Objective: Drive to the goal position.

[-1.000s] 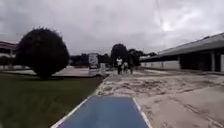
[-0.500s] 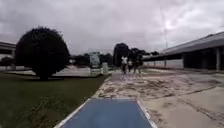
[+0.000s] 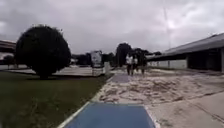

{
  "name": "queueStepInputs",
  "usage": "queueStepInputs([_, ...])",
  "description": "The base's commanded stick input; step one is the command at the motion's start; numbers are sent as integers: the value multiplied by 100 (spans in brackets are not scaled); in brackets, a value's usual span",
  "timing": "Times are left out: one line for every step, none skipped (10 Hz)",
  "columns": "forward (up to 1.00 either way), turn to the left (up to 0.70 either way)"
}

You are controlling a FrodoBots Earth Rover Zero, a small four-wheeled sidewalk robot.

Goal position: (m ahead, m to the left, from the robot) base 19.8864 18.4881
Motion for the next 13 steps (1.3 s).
queueStepInputs([50, 0])
queueStepInputs([50, 0])
queueStepInputs([50, 0])
queueStepInputs([50, 0])
queueStepInputs([50, -5])
queueStepInputs([50, -35])
queueStepInputs([50, -47])
queueStepInputs([50, 0])
queueStepInputs([50, 0])
queueStepInputs([50, 0])
queueStepInputs([50, 0])
queueStepInputs([50, 0])
queueStepInputs([50, 0])
